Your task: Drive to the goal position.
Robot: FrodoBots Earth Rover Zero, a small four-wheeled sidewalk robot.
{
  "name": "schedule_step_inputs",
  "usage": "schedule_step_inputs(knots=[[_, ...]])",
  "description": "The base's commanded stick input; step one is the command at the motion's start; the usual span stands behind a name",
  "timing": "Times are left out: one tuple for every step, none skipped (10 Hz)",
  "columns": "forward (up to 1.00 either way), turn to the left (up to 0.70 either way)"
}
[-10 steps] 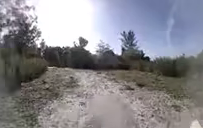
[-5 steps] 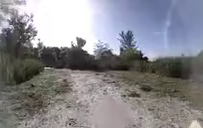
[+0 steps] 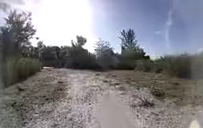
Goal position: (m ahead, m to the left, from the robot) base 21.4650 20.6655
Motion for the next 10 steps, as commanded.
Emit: schedule_step_inputs(knots=[[0.85,0.00],[0.85,0.00],[0.85,0.00],[0.85,0.00],[0.85,0.00],[0.85,0.00],[0.85,0.00],[0.85,0.00],[0.85,0.00],[0.85,0.00]])
